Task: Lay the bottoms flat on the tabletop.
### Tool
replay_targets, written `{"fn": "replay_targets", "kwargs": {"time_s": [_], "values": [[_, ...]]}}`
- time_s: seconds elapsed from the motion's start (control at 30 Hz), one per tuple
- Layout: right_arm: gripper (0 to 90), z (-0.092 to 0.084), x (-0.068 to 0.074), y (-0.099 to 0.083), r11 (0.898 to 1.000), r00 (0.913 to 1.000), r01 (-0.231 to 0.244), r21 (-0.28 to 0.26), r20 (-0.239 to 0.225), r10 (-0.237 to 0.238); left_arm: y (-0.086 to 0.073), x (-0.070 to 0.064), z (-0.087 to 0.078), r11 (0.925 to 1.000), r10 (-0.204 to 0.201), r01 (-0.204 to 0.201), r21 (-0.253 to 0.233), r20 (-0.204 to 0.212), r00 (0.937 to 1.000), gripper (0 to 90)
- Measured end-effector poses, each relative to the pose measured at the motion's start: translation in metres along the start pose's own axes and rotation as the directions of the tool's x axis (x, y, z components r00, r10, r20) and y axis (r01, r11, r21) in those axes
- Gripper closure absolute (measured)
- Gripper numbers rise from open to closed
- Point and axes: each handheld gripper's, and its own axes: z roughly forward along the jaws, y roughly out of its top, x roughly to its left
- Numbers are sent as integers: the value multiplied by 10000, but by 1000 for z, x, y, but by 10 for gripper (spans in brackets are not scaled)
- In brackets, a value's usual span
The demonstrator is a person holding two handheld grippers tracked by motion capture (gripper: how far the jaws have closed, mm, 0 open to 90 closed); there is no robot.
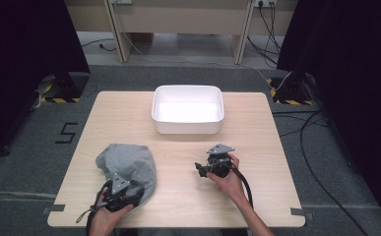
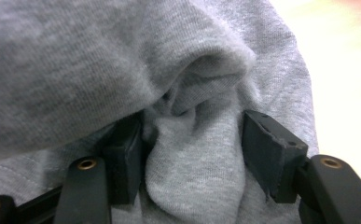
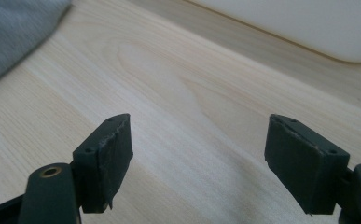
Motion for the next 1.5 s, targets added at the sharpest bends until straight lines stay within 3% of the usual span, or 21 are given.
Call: {"fn": "replay_targets", "kwargs": {"time_s": [0.03,0.13,0.23,0.4,0.53,0.63,0.67,0.73,0.87,1.0,1.13,1.2,1.27,1.37,1.43,1.47,1.5], "values": [[241,-1,1,2,9999,9999,93,-51,-53,-93,2,-8,2,10000,83,-82,-11,391,9992,395],[243,-3,4,4,9997,9998,102,-200,-162,-105,5,-13,1,9999,-119,106,125,1108,9938,361],[243,-5,8,5,9996,9994,83,-257,-332,-92,12,-11,-8,10000,-38,33,43,1141,9935,333],[245,-6,17,9,9993,9974,184,-310,-690,-205,19,4,-27,9981,-485,530,-328,1265,9908,327],[245,-8,28,15,9982,9944,443,-402,-945,-479,18,35,-42,9915,-1219,1250,-374,740,9898,301],[246,-10,39,21,9971,9913,589,-487,-1149,-642,15,46,-45,9875,-1507,1528,-382,516,9872,300],[246,-10,43,23,9954,9890,769,-572,-1220,-834,12,53,-45,9850,-1674,1683,-379,258,9855,301],[247,-10,52,27,9939,9856,894,-641,-1382,-976,8,58,-41,9839,-1775,1776,-190,92,9841,301],[247,-8,71,38,9899,9749,1211,-741,-1788,-1327,-1,66,-31,9775,-2110,2108,121,225,9772,300],[251,-5,85,47,9839,9646,1554,-884,-2012,-1704,-3,72,-31,9729,-2313,2312,83,133,9728,300],[252,-1,103,58,9794,9546,1731,-1039,-2271,-1928,-9,85,-34,9636,-2675,2674,-66,-217,9633,302],[251,0,110,62,9777,9502,1800,-1086,-2377,-2014,-10,87,-34,9631,-2691,2690,-66,-318,9626,303],[249,2,118,65,9751,9445,1901,-1140,-2498,-2133,-14,92,-32,9622,-2716,2723,1,-685,9600,303],[235,5,132,68,9701,9325,2114,-1190,-2728,-2367,-16,92,-29,9664,-2551,2569,96,-893,9628,304],[211,7,137,69,9698,9292,2130,-1189,-2821,-2387,-16,92,-29,9680,-2487,2508,90,-991,9635,306],[191,11,145,69,9630,9179,2357,-1305,-2957,-2648,-16,90,-27,9723,-2313,2337,79,-1137,9662,306],[176,14,149,69,9620,9154,2417,-1275,-2988,-2696,-16,90,-26,9738,-2260,2276,-5,-1222,9664,306]]}}
